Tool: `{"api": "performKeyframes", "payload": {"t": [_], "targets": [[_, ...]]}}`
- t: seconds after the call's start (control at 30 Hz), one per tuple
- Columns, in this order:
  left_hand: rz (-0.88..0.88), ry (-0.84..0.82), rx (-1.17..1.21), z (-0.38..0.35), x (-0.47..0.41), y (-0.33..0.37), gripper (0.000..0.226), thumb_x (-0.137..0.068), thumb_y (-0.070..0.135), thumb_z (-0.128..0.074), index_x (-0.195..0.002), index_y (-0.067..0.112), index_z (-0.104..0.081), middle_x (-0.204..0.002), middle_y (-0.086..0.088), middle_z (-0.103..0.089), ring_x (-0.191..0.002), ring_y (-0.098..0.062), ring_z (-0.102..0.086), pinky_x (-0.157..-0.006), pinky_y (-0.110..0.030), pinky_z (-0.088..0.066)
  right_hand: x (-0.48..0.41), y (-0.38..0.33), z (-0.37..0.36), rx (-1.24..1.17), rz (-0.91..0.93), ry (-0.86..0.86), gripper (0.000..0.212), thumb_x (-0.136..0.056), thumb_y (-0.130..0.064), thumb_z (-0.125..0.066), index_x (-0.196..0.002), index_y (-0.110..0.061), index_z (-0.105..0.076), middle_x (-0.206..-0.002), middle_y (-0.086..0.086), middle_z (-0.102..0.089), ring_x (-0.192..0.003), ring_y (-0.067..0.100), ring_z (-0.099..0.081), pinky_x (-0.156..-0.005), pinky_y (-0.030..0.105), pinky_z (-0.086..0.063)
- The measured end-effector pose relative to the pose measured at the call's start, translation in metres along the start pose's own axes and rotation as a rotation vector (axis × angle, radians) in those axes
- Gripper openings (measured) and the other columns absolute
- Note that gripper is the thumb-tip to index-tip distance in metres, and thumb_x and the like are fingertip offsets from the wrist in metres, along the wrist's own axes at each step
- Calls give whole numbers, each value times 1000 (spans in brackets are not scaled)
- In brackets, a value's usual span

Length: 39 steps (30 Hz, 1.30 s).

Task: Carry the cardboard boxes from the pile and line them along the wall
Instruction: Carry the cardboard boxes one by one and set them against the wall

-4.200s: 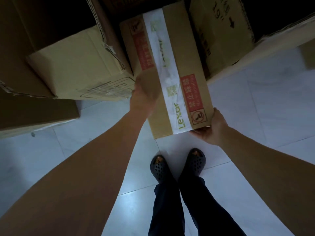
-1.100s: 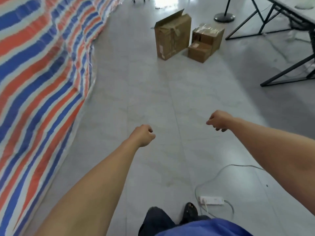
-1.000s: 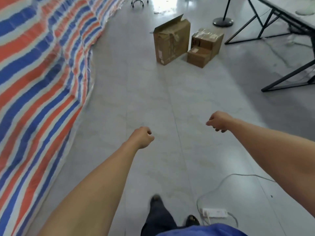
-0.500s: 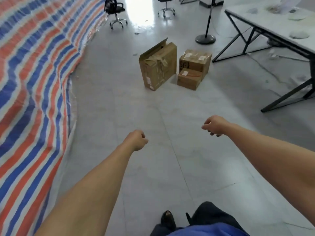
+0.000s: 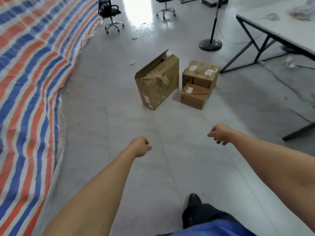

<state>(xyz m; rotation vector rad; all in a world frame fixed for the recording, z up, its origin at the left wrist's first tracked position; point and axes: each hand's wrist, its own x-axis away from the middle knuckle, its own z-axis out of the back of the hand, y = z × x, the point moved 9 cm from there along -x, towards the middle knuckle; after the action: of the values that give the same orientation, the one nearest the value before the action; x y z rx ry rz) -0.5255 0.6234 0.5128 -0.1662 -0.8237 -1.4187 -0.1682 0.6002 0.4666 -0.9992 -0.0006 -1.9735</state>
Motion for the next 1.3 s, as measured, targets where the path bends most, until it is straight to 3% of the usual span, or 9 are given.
{"api": "performKeyframes", "payload": {"t": [0.27, 0.37, 0.53, 0.67, 0.77, 0.87, 1.0, 1.17, 1.3], "targets": [[36, -8, 90, 86, -148, 35, 12, -95, 28, -59, -101, 18, -58, -106, -7, -55, -91, -23, -54, -83, -30, -46, -158, -161, 80, 136, 113, -21, 31, -98, -33, -58, -114, -8, -64, -95, 10, -68, -83, 23, -69, -69, 34, -59], [85, -57, 73, 118, -222, 30, 28, -96, 32, -58, -118, 15, -57, -114, -8, -57, -102, -26, -59, -82, -33, -47, -222, -209, 93, 152, 128, -44, 32, -97, -34, -59, -116, -10, -64, -95, 7, -67, -80, 20, -69, -66, 33, -59], [66, -60, 33, 204, -348, 45, 17, -95, 28, -59, -105, 15, -58, -103, -8, -59, -89, -24, -56, -82, -33, -48, -318, -278, 129, 143, 60, -50, 28, -97, -32, -59, -110, -8, -65, -92, 9, -67, -79, 22, -69, -57, 29, -53], [41, -23, -21, 284, -434, 73, 32, -95, 28, -57, -121, 10, -60, -121, -10, -59, -103, -26, -56, -89, -33, -47, -379, -342, 168, 125, 69, -34, 26, -99, -31, -56, -105, -7, -64, -84, 7, -63, -68, 18, -64, -53, 26, -49], [15, -22, -40, 328, -494, 103, 33, -95, 28, -55, -124, 12, -58, -121, -8, -57, -107, -26, -56, -91, -35, -48, -426, -381, 195, 102, 84, -33, 24, -98, -33, -58, -106, -11, -65, -86, 5, -64, -71, 17, -64, -57, 28, -53], [-24, -37, -34, 352, -555, 132, 18, -95, 25, -54, -109, 16, -60, -104, -4, -55, -91, -23, -53, -86, -36, -49, -486, -401, 220, 82, 77, -13, 24, -95, -34, -62, -103, -12, -68, -89, 5, -66, -78, 20, -66, -72, 38, -60], [-19, -50, -50, 373, -643, 162, 3, -94, 24, -53, -96, 21, -53, -98, -1, -53, -87, -21, -51, -81, -35, -48, -576, -427, 238, 79, 72, -52, 24, -95, -34, -61, -101, -12, -69, -89, 8, -71, -78, 25, -71, -72, 43, -62], [78, -98, -93, 396, -756, 186, 23, -95, 28, -55, -113, 17, -61, -108, -5, -56, -93, -23, -52, -83, -33, -47, -693, -467, 252, 75, 70, -139, 28, -95, -32, -62, -102, -7, -69, -91, 11, -71, -80, 26, -69, -70, 38, -58], [157, -86, -33, 409, -852, 207, 22, -93, 24, -54, -110, 16, -65, -96, -3, -59, -88, -23, -55, -82, -33, -50, -787, -501, 264, 176, 70, -206, 27, -95, -31, -61, -102, -7, -70, -95, 10, -71, -83, 25, -68, -72, 36, -55]]}}
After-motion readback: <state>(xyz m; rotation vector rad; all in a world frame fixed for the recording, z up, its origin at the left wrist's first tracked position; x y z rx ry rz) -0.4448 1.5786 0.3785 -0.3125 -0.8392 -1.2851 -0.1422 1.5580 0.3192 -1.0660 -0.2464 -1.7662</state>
